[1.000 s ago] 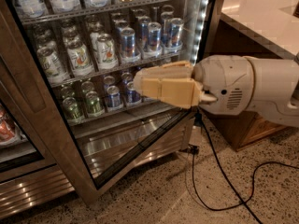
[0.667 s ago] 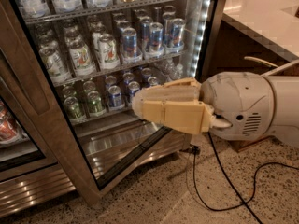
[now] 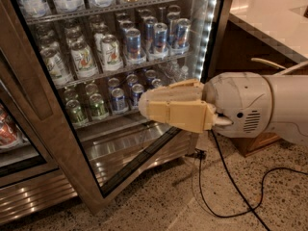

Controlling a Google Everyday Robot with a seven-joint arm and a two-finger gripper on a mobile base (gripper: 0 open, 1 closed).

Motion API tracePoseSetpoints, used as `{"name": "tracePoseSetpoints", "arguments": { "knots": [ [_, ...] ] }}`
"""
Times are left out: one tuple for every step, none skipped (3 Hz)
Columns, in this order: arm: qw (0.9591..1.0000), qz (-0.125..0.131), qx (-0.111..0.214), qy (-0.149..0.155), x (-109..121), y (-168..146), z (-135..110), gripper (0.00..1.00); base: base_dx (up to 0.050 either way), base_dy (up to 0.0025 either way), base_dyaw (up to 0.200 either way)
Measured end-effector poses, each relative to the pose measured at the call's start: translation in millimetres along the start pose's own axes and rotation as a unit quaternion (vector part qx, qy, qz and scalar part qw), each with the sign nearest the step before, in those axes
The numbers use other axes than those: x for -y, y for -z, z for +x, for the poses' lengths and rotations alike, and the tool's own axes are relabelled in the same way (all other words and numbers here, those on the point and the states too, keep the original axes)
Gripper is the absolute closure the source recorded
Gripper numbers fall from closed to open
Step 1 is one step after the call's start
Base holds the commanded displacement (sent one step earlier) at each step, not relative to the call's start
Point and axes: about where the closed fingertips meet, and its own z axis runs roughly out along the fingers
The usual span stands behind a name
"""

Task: Open right fridge door

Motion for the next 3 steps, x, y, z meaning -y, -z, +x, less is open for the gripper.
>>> {"name": "tracePoseSetpoints", "arguments": {
  "knots": [
    [1.0, 0.005, 0.005, -0.005, 5.1, 7.9, 63.5, 1.0, 0.0, 0.0, 0.0],
    [1.0, 0.005, 0.005, -0.004, 4.5, 7.3, 64.6, 1.0, -0.045, 0.00186, -0.082],
    [1.0, 0.005, 0.005, -0.004, 4.5, 7.3, 64.6, 1.0, -0.029, 0.00233, -0.162]
  ]
}}
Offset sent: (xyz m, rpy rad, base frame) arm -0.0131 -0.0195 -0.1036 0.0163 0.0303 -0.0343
